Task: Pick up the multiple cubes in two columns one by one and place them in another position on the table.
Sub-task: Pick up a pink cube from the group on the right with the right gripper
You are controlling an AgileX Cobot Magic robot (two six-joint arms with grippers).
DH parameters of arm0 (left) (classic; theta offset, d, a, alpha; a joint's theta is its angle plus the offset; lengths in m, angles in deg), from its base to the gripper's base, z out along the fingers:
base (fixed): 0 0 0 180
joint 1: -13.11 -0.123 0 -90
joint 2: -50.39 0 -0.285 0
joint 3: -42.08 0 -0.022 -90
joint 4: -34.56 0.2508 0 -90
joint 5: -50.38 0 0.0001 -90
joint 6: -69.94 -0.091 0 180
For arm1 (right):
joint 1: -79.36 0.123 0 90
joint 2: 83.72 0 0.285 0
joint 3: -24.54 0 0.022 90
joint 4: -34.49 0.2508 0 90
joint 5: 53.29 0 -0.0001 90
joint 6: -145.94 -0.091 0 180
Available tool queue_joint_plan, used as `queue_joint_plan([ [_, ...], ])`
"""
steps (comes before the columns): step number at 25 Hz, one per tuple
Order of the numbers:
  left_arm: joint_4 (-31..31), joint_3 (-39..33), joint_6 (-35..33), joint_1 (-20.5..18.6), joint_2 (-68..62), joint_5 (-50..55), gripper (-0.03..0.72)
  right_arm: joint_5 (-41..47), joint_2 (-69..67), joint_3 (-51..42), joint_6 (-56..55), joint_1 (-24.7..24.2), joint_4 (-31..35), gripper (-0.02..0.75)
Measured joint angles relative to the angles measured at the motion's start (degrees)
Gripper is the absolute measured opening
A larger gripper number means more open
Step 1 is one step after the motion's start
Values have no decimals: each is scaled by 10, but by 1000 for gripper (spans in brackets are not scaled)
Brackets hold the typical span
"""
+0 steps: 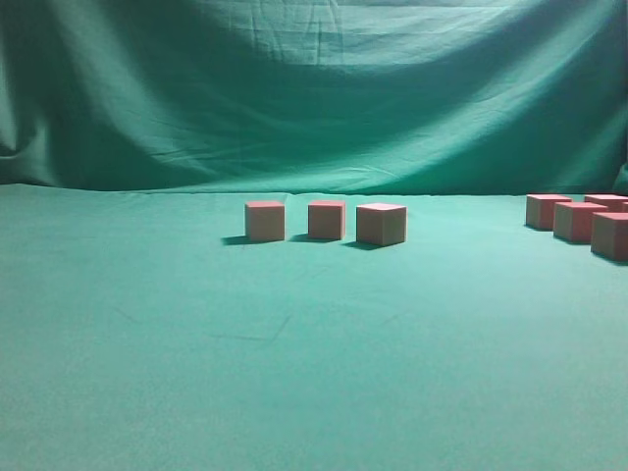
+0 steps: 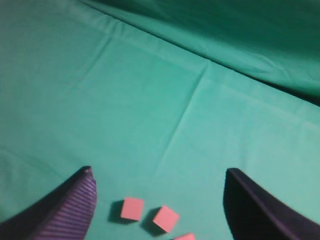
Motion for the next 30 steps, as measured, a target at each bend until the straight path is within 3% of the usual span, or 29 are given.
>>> queue_joint_plan([
  [6,0,0,0,0,0,0,0,4,196,-228,-59,0,-87,493],
  [11,0,0,0,0,0,0,0,4,328,-410,-119,-39,-97,493],
  [19,0,0,0,0,0,0,0,2,447,-650,-154,-183,-72,493],
  [25,0,0,0,0,0,0,0,-42,449,-765,-116,-315,24,493],
  [30,0,0,0,0,0,0,0,-116,404,-804,-42,-406,94,493],
])
